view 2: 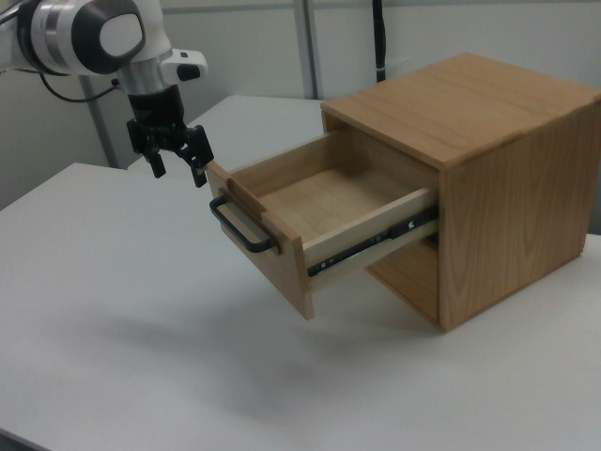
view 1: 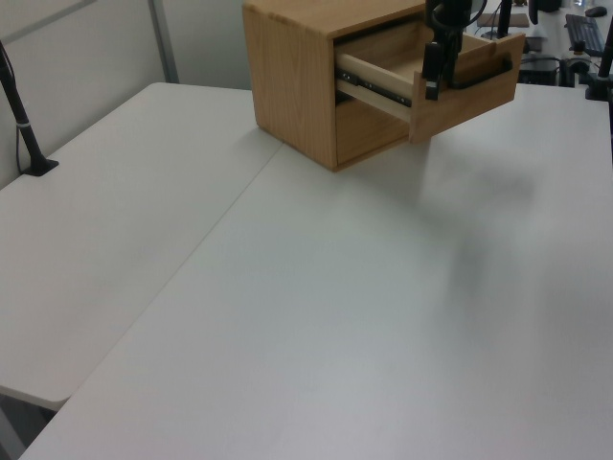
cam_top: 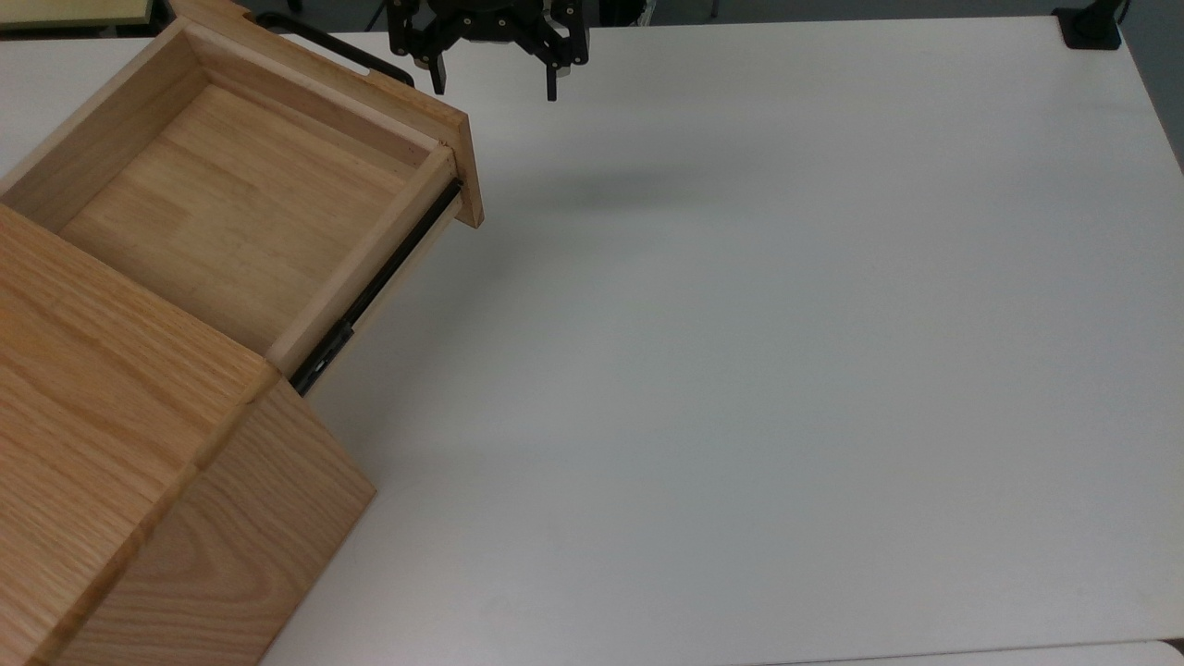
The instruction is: Open the drawer by sliding it
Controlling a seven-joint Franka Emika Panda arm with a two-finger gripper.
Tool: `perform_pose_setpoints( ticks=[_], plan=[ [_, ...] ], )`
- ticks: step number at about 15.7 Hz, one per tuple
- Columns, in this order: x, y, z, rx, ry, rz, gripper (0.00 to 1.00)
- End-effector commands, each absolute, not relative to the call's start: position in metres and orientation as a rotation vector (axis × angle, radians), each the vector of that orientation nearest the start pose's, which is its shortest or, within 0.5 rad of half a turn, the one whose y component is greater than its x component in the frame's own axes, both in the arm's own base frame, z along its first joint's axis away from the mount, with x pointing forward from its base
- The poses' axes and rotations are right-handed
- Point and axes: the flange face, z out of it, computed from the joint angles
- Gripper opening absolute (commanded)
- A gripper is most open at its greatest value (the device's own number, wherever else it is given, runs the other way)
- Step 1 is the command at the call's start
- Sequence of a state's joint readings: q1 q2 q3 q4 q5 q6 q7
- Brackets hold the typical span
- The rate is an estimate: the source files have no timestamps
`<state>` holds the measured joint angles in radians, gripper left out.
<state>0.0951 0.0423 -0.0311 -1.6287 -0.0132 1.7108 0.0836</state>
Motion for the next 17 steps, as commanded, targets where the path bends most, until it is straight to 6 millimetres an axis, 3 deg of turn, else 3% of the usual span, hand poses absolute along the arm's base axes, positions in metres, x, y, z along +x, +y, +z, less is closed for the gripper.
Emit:
perform_pose_setpoints(
  ticks=[1, 5, 10, 17],
  plan=[
    [0.577, 0.033, 0.590, -3.167, -0.010, -0.078, 1.00],
    [0.576, 0.030, 0.596, -3.165, 0.022, -0.102, 1.00],
    [0.577, -0.011, 0.626, -3.167, 0.100, -0.184, 1.00],
    [0.576, -0.010, 0.628, -3.182, 0.089, -0.192, 1.00]
  ],
)
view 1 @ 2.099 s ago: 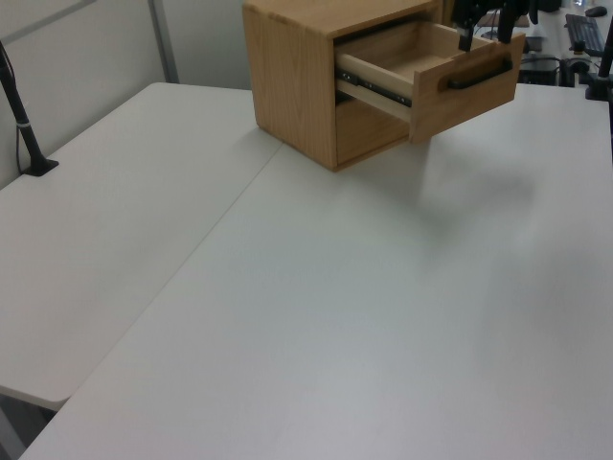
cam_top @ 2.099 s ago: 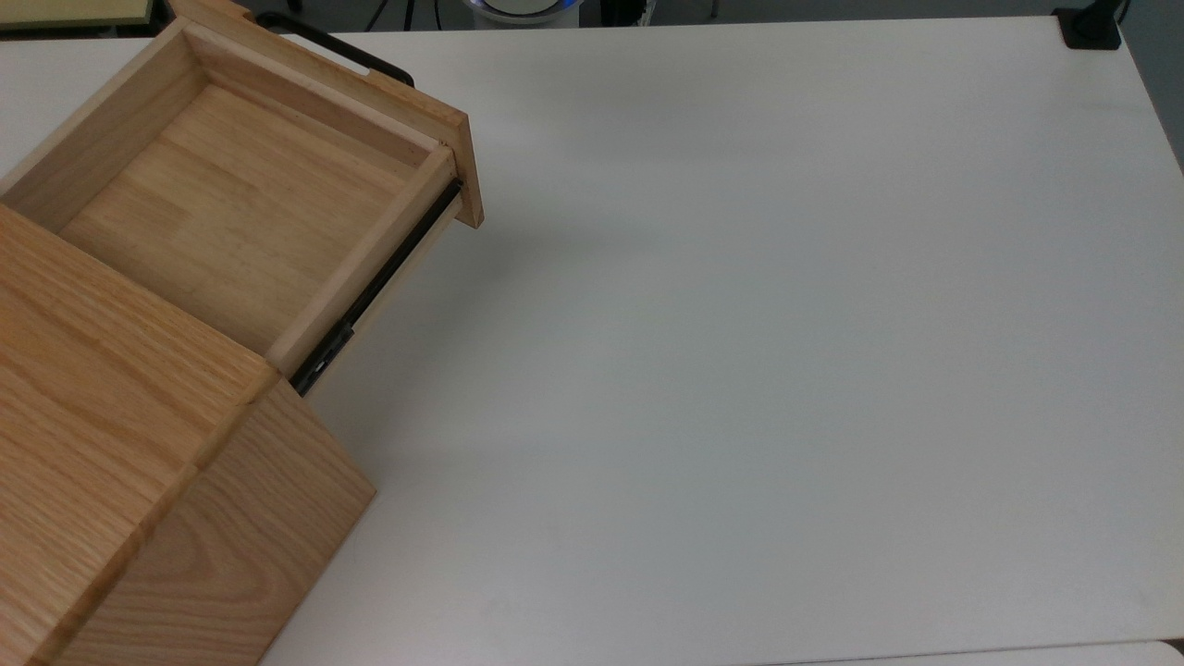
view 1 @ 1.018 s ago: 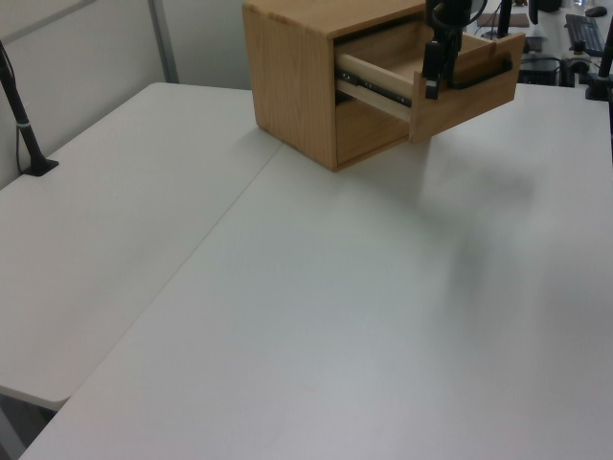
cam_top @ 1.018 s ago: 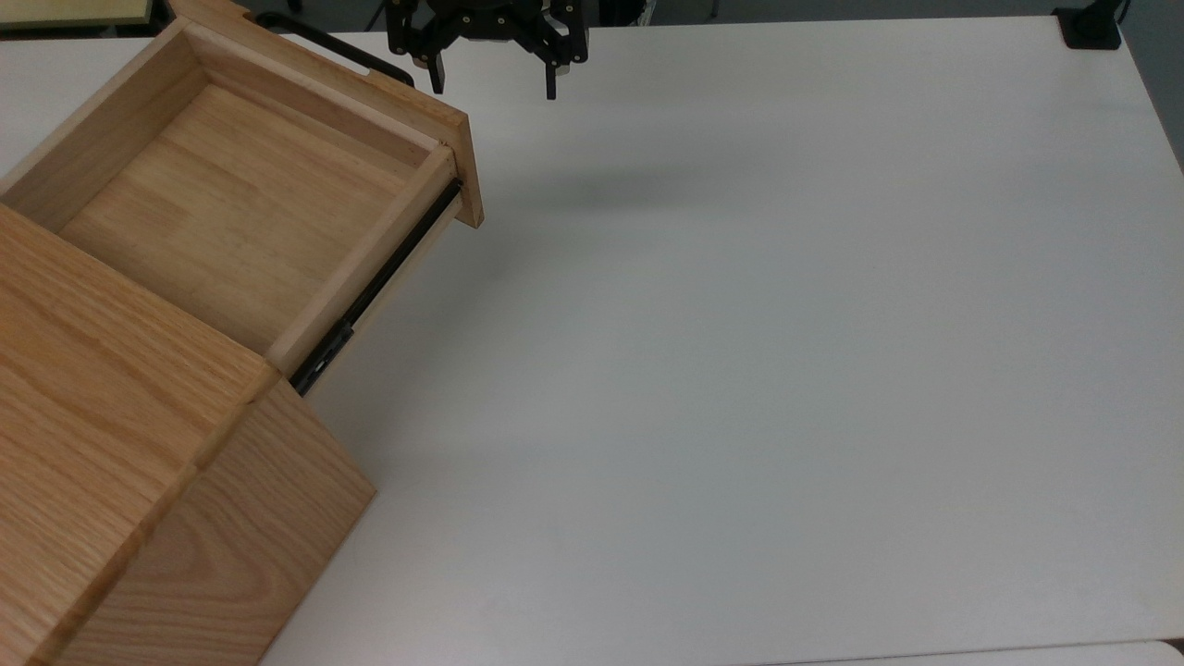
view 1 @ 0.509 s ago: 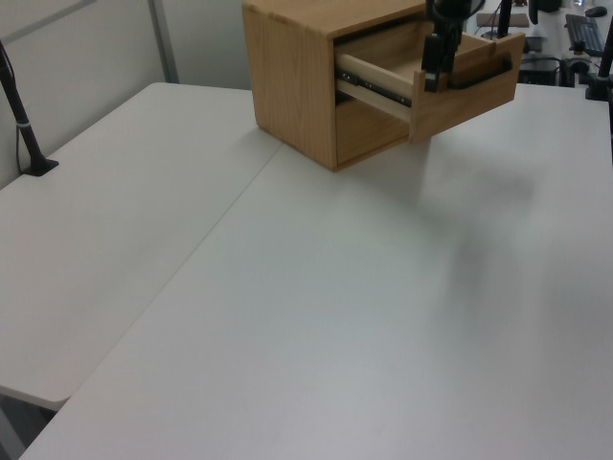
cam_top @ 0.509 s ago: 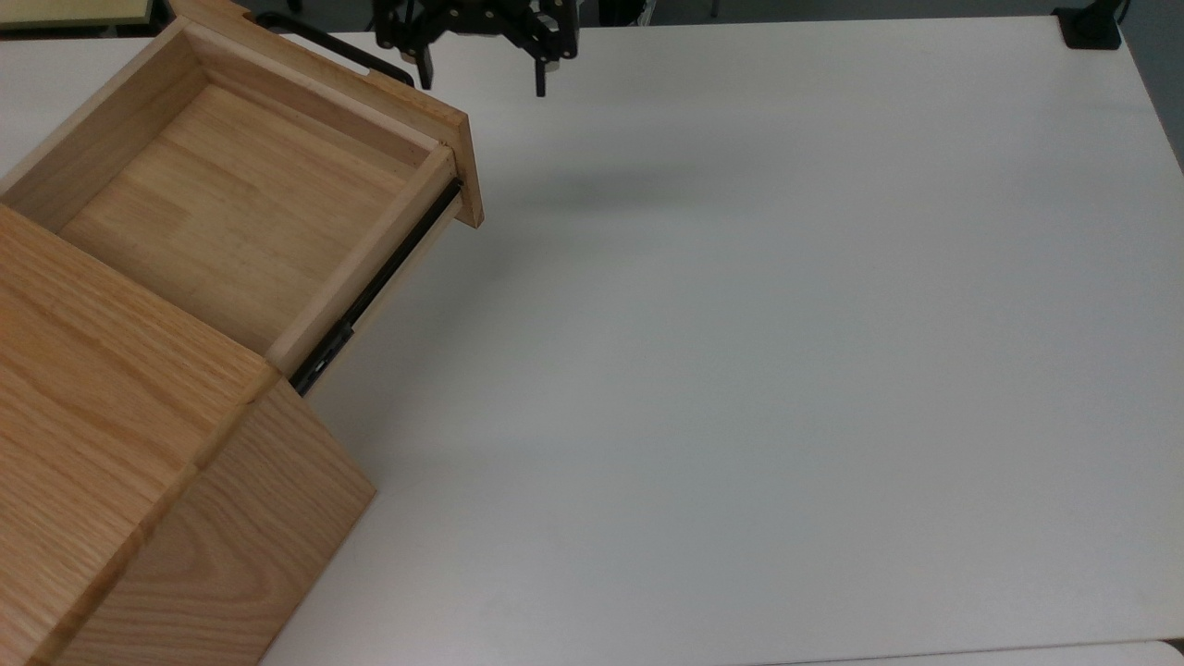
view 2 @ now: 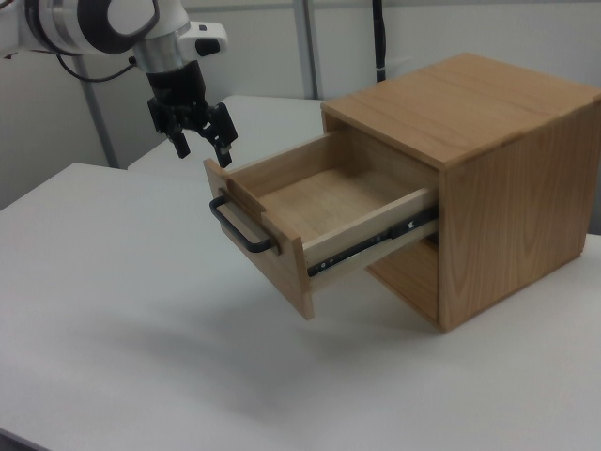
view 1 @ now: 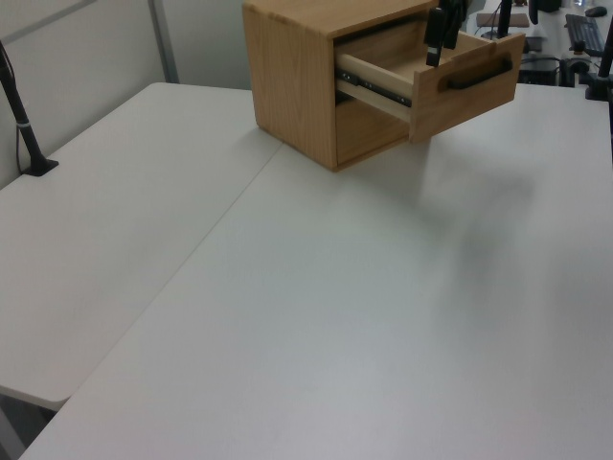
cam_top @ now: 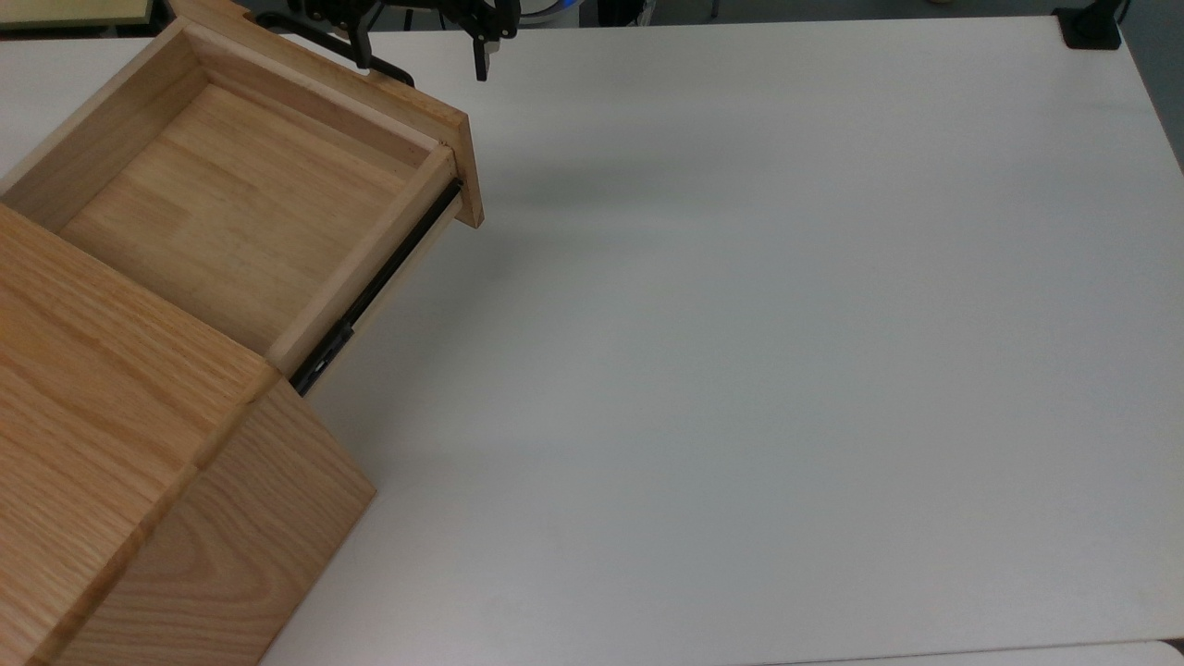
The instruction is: Open the drawer by sliding it
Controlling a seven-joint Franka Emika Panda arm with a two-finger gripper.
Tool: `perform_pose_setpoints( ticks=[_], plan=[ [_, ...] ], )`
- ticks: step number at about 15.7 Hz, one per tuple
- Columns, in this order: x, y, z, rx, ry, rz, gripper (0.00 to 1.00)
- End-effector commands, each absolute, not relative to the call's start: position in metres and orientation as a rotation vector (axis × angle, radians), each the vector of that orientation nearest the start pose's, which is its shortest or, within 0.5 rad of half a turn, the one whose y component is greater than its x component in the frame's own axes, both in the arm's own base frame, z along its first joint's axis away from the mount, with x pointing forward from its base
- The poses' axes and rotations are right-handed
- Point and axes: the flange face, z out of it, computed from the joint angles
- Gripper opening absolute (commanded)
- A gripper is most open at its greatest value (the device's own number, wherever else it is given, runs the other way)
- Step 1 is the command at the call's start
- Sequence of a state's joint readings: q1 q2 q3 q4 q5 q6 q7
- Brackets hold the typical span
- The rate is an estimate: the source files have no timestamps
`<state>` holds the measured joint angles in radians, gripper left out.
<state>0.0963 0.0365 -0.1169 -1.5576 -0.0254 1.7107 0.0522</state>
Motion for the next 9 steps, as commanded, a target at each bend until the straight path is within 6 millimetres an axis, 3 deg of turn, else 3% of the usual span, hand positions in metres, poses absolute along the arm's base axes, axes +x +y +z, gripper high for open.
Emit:
perform_pose_setpoints(
  ticks=[1, 9],
  plan=[
    [0.5765, -0.0104, 0.6271, -3.182, 0.089, -0.192, 1.00],
    [0.5753, -0.0057, 0.6255, -3.169, 0.069, -0.181, 1.00]
  ],
)
